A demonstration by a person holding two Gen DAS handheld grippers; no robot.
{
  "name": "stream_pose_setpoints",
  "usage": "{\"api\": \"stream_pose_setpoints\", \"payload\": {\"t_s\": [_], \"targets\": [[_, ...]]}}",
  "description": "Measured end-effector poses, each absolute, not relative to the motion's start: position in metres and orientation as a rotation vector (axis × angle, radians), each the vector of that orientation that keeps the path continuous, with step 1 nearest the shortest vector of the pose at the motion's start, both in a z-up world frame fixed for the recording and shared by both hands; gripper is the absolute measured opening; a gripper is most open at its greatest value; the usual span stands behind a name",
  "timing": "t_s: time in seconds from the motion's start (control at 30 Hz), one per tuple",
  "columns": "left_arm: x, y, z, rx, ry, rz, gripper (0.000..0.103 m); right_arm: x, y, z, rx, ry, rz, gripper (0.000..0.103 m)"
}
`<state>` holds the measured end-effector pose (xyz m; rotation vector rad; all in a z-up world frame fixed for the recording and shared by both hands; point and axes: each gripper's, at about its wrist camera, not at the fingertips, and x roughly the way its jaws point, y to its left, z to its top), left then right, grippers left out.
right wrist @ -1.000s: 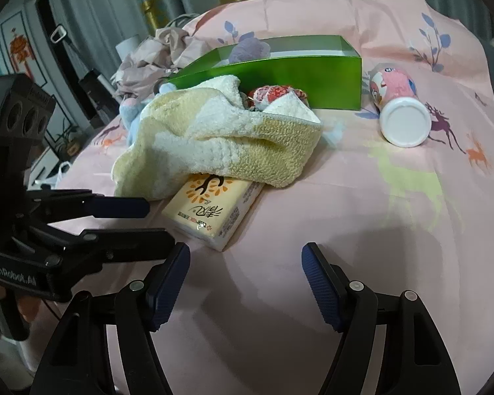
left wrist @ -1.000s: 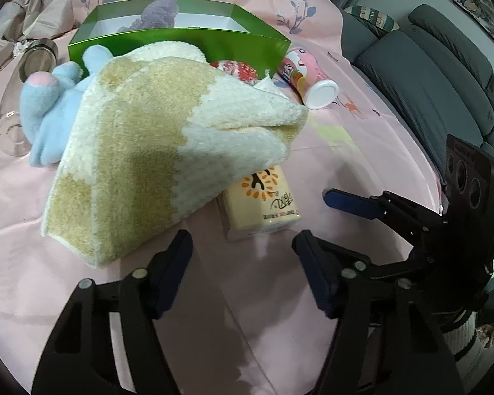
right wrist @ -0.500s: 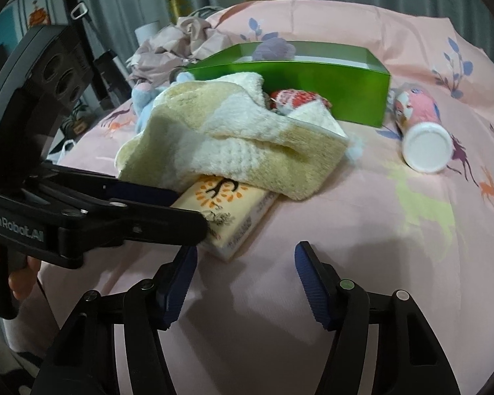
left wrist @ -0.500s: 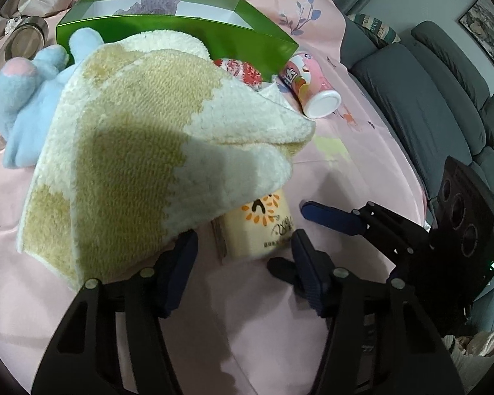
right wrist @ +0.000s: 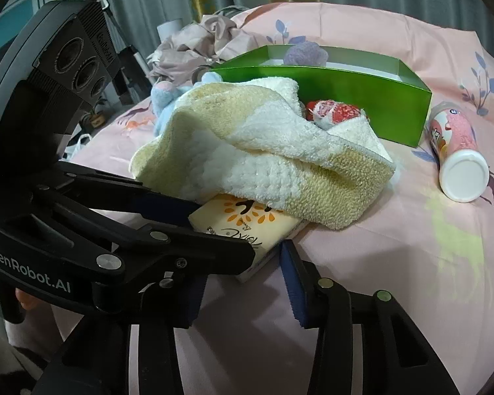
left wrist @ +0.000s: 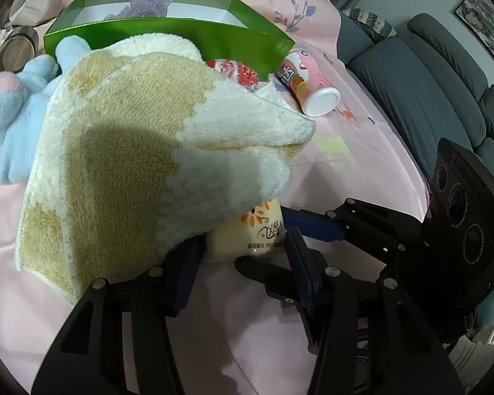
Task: Organize soft objects
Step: 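Close both grippers on the cream tissue pack, then lift the tissue pack with both grippers and carry it over the green box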
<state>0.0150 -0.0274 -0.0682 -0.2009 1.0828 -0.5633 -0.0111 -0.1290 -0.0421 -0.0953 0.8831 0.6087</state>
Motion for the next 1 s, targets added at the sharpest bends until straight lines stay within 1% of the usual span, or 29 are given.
{"api": "stream_pose_setpoints", "payload": {"t_s": [0.57, 1.0], "targets": [[-0.029, -0.035, -0.047, -0.144, 1.054, -0.601, 0.049, -0.057, -0.127, -0.018, -0.085, 0.873, 0.57, 0.043], [-0.037, -0.03, -0.007, -0.102, 0.92, -0.582, 0.049, -0.066, -0.116, 0.02, -0.12, 0.751, 0.545, 0.043]]}}
